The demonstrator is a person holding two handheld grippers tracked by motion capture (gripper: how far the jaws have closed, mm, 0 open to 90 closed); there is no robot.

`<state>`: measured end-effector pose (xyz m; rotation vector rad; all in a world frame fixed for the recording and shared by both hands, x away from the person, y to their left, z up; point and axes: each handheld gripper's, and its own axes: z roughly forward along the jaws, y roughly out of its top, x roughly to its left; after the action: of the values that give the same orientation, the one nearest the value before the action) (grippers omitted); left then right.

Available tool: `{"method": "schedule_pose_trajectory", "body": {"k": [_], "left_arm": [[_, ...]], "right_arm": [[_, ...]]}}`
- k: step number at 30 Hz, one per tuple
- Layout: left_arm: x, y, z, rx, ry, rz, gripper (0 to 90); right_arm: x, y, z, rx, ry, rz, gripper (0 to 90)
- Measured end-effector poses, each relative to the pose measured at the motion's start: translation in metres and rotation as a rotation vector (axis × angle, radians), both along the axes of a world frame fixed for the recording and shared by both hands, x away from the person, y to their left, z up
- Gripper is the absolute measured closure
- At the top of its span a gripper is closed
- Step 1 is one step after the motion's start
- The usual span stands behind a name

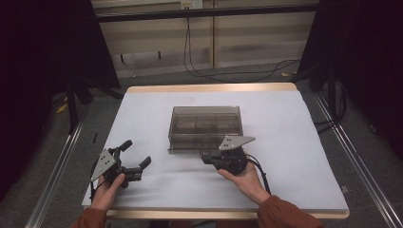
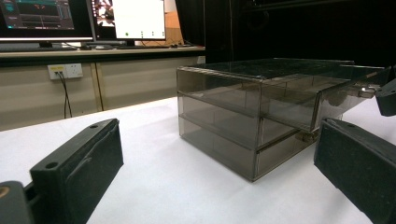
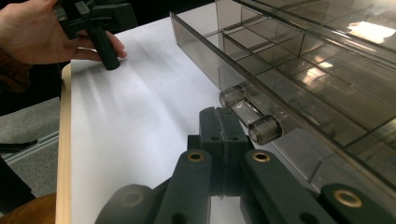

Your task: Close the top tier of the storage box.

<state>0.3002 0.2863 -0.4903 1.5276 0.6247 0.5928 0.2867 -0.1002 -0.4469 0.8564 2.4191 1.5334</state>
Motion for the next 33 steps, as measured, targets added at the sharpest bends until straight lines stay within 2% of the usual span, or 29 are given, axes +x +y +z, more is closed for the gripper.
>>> {"method": "schedule_pose_trajectory", "body": {"k": [16, 21, 31, 33], "left_arm": [[-0.0003, -0.0003, -0.0001, -0.004, 0.001, -0.002, 1.2], [-0.0001, 0.0000, 0.0000, -0.003, 0.001, -0.001, 1.2], [-0.0003, -0.0004, -0.0001, -0.004, 0.001, -0.002, 1.2], [-0.0002, 0.0004, 0.0000, 0.008, -0.001, -0.003, 1.2]], "right_arm": [[0.0041, 0.0009, 0.0001, 0.012, -0.002, -0.019, 90.0], [0.0037, 0.0017, -0.0002, -0.002, -0.013, -0.025, 90.0], [0.0055, 0.0016, -0.0012, 0.000, -0.009, -0.030, 90.0], [0.0056, 0.0016, -0.0012, 0.000, -0.009, -0.032, 90.0]]}}
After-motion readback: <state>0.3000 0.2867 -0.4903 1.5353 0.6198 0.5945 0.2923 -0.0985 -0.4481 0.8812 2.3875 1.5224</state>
